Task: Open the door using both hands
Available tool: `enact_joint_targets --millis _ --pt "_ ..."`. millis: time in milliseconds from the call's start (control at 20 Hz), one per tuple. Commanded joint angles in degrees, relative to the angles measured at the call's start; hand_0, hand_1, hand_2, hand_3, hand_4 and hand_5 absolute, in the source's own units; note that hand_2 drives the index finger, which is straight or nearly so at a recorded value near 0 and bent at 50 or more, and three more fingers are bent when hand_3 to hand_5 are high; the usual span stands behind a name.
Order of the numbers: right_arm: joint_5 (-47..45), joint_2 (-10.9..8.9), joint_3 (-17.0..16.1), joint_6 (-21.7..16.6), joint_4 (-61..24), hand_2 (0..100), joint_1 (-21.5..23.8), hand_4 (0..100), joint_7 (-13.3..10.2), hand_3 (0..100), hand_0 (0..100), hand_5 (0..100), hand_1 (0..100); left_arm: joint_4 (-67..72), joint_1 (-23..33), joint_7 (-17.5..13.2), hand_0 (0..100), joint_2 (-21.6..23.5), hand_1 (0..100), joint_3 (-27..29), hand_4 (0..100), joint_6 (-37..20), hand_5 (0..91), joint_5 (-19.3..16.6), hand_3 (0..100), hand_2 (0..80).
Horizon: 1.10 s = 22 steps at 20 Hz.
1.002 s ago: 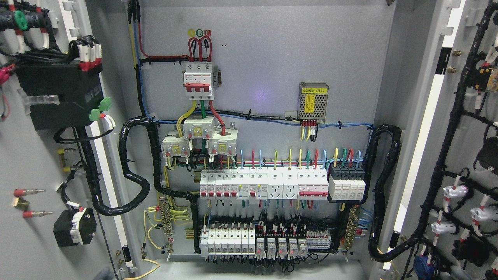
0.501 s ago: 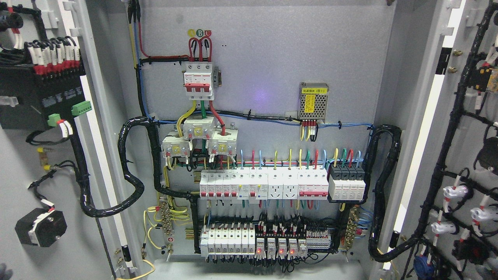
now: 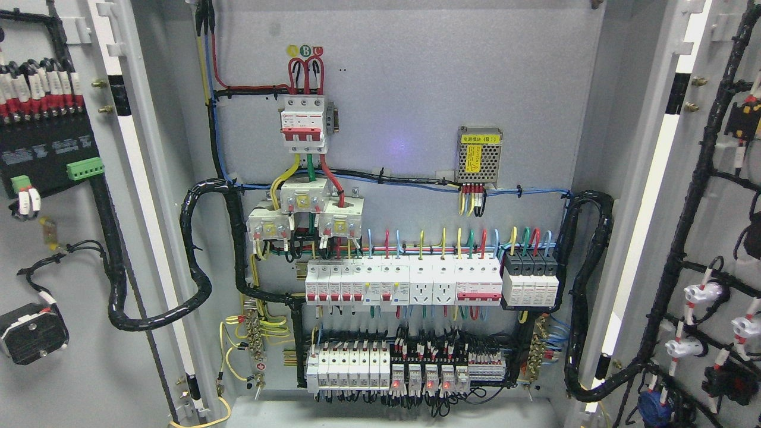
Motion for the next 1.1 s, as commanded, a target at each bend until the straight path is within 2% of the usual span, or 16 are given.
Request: enact_joint_targets --millis 0,150,250,351,501,601,751,1052 --pt "-1.5 1.0 -4.1 -0.1 1.1 0 1.5 0 0.0 0 0 0 0 23.5 -7.6 -0.1 0 11.2 0 3.0 0 -51.0 0.0 1.1 0 0.0" --pt "-1.6 1.35 -4.8 -0.1 1.1 0 2.0 0 0.0 0 0 0 0 28.4 -11.1 -0.2 0 12.3 0 1.5 0 -51.0 0.0 0.9 0 0.0" --pt "-1.8 1.35 -5.3 -0.1 1.1 0 2.3 0 -0.8 0 0 0 0 29.7 -12.5 -0.2 0 12.4 0 -0.3 0 -51.0 0.0 0.8 0 0.0" --pt "-3.0 1.35 -5.9 -0.1 1.1 0 2.4 0 -2.2 0 0 0 0 29.5 -12.6 -0.2 0 12.4 0 -0.6 0 -51.1 0.0 0.9 0 0.0" --pt "-4.0 1.35 -6.5 -0.1 1.1 0 2.4 0 -2.4 0 0 0 0 29.0 -12.4 -0.1 0 12.5 0 -0.8 0 -51.1 0.0 1.0 0 0.0" --pt "-4.1 1.35 -6.6 -0.1 1.2 0 2.4 0 -2.5 0 0 0 0 27.1 -11.7 0.5 0 13.6 0 -2.0 0 -51.1 0.0 1.1 0 0.0" --pt "-4.1 1.35 -6.7 -0.1 1.8 0 2.4 0 -2.7 0 0 0 0 22.9 -9.6 5.3 0 14.6 0 -6.1 0 -51.1 0.0 0.9 0 0.0" --pt "-4.1 1.35 -6.7 -0.1 2.1 0 2.6 0 -2.9 0 0 0 0 9.3 -4.3 5.8 0 14.0 0 -7.9 0 -51.1 0.0 0.8 0 0.0"
